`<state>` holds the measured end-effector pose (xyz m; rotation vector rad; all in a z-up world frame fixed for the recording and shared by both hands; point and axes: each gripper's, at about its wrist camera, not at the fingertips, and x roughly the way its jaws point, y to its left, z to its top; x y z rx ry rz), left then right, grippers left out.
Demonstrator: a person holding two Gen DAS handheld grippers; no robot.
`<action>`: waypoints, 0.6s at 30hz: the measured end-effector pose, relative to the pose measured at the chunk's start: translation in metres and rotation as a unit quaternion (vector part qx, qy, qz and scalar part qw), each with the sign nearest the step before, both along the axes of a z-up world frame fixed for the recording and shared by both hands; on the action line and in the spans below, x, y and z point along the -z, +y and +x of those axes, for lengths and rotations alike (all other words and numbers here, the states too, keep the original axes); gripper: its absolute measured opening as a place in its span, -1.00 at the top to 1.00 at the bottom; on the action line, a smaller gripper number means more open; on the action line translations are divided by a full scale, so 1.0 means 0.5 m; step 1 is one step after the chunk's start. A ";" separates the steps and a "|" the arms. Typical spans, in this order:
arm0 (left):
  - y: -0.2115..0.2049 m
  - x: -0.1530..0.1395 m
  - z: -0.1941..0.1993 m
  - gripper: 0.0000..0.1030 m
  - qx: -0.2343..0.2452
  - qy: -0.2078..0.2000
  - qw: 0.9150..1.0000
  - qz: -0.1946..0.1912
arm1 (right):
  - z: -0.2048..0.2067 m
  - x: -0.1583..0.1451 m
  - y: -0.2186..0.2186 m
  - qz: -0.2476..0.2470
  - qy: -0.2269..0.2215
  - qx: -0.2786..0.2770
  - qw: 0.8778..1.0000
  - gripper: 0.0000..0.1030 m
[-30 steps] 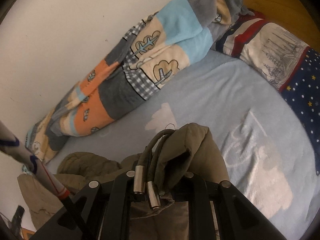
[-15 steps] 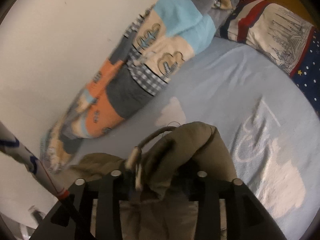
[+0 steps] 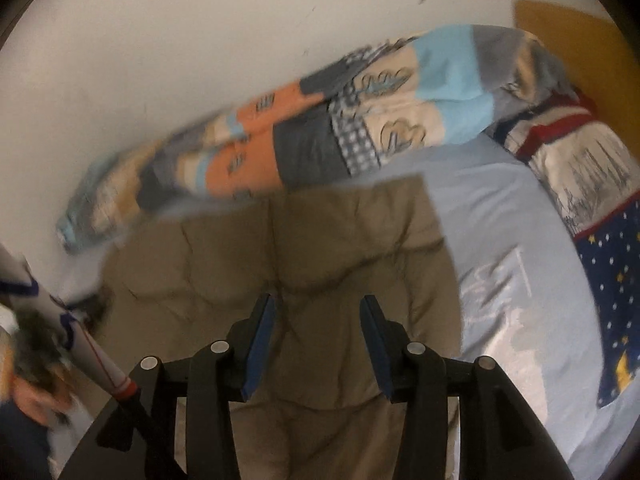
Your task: Fold large clothes
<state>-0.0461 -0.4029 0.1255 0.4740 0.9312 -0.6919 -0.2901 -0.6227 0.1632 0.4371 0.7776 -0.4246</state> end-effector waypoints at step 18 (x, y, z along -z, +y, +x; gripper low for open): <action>-0.021 0.043 0.021 -0.20 -0.045 0.023 0.998 0.039 | 0.081 0.167 -0.047 0.024 0.112 0.022 0.993 0.08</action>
